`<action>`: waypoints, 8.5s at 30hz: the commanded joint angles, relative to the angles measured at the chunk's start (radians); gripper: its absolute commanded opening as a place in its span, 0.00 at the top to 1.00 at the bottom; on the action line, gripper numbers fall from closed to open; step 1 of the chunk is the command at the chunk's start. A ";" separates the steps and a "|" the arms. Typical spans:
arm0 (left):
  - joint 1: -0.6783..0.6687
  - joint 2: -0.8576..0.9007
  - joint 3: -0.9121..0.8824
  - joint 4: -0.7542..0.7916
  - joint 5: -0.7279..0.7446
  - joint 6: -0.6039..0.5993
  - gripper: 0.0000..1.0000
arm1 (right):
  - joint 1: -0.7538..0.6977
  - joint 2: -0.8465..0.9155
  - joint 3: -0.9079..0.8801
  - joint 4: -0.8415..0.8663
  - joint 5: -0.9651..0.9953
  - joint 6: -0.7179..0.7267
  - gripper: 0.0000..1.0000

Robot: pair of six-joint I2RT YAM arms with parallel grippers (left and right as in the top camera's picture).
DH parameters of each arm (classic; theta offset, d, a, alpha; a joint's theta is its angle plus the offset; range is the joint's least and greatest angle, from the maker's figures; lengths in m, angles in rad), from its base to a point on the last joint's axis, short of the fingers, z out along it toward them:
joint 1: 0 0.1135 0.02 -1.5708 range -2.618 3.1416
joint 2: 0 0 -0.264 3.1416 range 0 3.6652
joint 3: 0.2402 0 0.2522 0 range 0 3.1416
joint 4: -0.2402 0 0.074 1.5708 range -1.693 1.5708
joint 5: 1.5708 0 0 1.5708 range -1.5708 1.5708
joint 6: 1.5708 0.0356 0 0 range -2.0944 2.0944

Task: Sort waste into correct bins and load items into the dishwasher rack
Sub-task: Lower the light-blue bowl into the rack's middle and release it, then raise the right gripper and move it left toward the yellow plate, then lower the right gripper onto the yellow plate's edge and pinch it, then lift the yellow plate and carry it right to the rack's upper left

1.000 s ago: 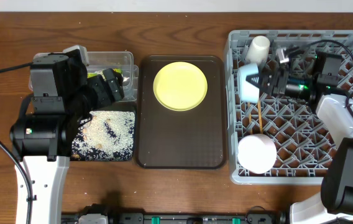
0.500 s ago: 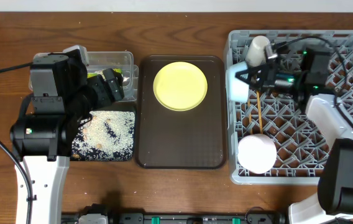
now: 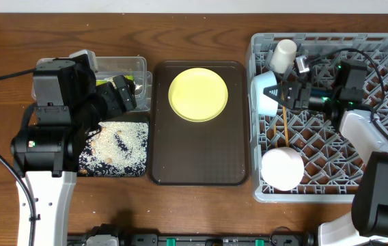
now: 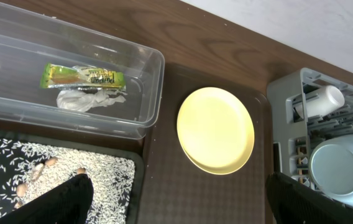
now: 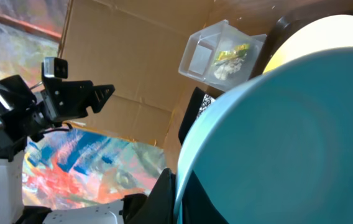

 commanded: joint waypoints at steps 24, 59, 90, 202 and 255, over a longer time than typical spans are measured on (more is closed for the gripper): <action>0.005 0.001 0.009 0.001 -0.013 0.010 0.08 | -0.206 0.007 -0.097 -0.040 -0.062 -0.042 0.44; 0.005 0.001 0.009 0.001 -0.013 0.010 0.08 | -0.092 -0.219 0.103 -0.174 0.444 0.150 0.62; 0.005 0.001 0.009 0.001 -0.013 0.010 0.08 | 0.992 0.126 0.223 -0.158 1.653 -0.657 0.36; 0.005 0.001 0.009 0.001 -0.013 0.010 0.08 | 0.956 0.178 0.291 -0.287 1.345 -0.479 0.99; 0.005 0.001 0.009 0.001 -0.013 0.010 0.08 | 0.074 0.129 0.330 0.147 0.317 0.093 0.99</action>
